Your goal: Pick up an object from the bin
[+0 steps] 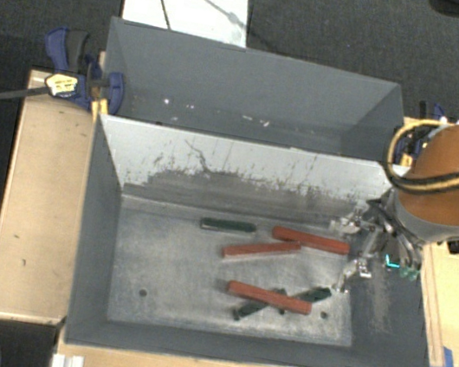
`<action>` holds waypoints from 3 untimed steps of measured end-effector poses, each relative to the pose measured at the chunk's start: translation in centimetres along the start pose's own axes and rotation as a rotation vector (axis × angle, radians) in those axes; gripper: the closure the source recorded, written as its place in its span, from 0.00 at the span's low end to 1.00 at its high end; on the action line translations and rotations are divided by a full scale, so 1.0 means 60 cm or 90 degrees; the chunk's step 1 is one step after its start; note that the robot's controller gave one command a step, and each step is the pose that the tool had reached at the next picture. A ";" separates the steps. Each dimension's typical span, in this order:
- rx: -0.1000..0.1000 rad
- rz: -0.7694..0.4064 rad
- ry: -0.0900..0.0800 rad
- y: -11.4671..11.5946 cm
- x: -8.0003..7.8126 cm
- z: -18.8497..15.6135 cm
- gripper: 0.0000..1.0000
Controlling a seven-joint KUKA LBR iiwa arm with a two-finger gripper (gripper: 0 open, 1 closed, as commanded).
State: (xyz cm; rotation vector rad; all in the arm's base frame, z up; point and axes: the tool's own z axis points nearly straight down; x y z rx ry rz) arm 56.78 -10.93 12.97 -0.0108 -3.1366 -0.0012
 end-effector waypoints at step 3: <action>0.000 -0.134 -0.002 0.122 0.091 0.006 0.00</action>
Offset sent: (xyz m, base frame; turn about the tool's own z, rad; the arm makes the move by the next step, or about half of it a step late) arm -0.0305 0.1355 -0.0597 -0.2690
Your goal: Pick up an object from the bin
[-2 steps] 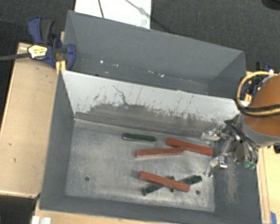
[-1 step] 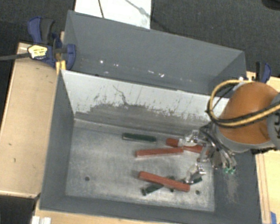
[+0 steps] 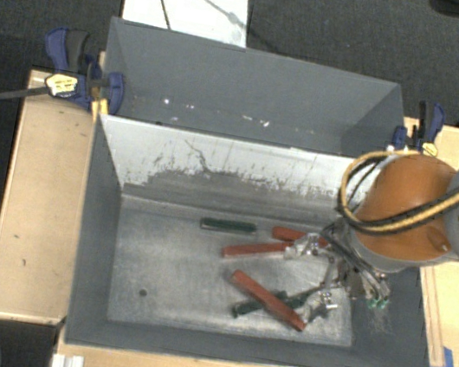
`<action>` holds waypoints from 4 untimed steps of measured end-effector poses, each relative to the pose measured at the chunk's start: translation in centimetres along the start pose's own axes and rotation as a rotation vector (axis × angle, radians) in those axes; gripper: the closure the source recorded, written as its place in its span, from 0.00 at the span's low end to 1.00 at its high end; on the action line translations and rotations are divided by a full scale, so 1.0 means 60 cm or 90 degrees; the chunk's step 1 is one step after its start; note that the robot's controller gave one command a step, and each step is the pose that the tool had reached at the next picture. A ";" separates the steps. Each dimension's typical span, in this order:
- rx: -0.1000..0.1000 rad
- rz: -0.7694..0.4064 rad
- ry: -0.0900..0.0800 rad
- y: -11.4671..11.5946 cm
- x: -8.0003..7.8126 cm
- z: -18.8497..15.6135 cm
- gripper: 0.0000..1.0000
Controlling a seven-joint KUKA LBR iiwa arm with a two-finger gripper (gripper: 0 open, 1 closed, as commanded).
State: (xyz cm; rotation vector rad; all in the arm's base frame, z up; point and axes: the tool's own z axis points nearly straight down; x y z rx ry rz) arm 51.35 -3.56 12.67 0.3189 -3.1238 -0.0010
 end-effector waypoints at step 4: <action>-0.003 0.091 -0.005 0.073 0.002 0.088 1.00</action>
Offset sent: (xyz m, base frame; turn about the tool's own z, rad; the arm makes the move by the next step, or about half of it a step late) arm -0.0302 0.0482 -0.0567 0.0244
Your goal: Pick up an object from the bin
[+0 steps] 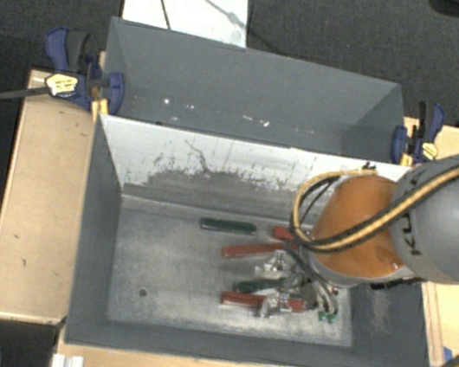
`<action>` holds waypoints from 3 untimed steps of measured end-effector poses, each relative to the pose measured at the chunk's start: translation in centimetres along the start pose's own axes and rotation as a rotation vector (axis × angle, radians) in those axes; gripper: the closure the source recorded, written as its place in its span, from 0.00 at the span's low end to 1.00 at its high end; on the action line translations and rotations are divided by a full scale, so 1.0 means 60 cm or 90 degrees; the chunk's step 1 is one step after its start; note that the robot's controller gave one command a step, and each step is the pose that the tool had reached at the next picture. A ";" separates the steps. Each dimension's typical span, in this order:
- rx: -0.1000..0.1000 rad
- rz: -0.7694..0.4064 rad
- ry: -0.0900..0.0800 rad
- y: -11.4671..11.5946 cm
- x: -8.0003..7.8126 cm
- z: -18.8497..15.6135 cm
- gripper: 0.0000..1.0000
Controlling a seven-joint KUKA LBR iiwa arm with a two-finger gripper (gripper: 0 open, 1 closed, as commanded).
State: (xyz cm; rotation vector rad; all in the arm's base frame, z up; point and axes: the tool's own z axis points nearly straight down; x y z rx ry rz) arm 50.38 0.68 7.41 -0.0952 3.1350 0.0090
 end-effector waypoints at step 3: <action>0.003 -0.001 0.002 -0.001 0.002 -0.023 1.00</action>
Offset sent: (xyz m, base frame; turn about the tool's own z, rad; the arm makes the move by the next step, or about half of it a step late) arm -0.0001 0.0000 0.0323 0.0000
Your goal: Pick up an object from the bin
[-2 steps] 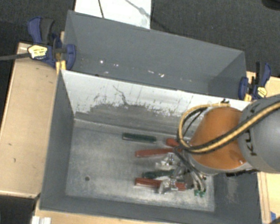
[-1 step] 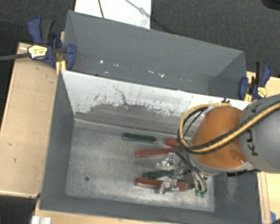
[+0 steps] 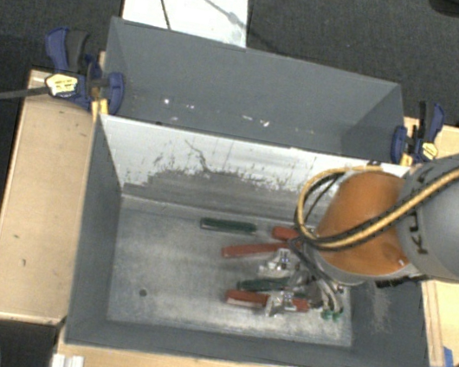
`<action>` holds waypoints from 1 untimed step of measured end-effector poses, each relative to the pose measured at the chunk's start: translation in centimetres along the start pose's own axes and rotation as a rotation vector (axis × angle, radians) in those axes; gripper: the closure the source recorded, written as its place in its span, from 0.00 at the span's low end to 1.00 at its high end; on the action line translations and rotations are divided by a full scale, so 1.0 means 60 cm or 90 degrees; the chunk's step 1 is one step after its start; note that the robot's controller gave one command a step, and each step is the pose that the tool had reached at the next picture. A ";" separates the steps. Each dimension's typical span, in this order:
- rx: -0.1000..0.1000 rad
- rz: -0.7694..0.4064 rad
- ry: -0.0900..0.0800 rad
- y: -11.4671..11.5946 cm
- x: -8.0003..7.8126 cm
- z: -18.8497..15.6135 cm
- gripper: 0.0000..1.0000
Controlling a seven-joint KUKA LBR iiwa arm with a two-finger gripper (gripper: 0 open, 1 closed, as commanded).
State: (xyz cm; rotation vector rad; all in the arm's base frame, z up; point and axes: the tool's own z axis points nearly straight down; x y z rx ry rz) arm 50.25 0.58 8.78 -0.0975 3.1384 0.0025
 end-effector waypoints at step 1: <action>0.000 0.000 -0.001 -0.001 -0.001 -0.011 1.00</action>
Offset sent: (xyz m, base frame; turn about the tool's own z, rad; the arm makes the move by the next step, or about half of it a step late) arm 0.0001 0.0000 0.0450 0.0000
